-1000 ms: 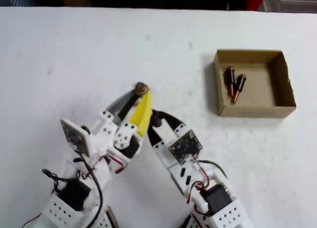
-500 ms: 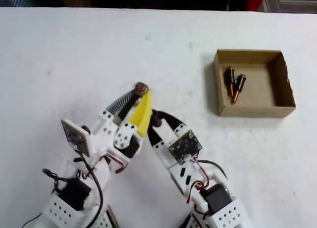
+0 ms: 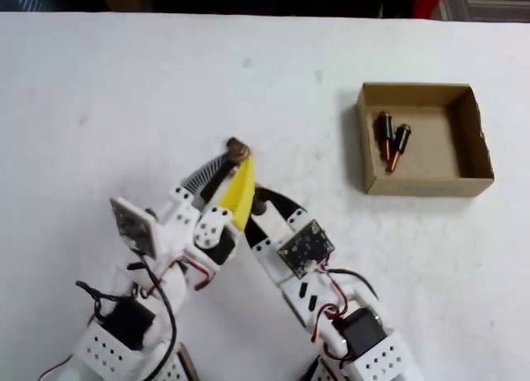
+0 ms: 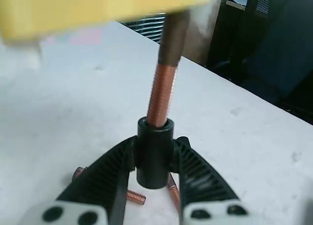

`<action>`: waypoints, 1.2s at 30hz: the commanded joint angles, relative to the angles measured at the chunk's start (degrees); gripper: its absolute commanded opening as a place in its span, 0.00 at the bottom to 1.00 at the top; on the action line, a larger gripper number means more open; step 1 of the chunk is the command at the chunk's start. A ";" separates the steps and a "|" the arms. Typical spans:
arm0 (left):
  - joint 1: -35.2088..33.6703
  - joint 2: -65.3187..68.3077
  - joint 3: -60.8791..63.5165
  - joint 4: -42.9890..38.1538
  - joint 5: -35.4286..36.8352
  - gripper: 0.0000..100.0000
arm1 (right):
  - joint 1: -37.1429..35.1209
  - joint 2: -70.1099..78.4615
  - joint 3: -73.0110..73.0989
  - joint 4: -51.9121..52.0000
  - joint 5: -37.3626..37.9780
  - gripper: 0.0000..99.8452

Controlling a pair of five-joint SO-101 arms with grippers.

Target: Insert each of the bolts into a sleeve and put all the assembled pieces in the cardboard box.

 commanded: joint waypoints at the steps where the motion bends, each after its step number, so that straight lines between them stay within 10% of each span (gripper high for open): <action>1: -0.04 -1.19 0.18 -2.29 0.35 0.02 | -0.31 -0.66 0.09 -1.63 0.53 0.02; 36: 2.15 -1.19 8.26 -3.52 0.44 0.07 | 5.23 -0.66 0.35 -5.41 -5.63 0.02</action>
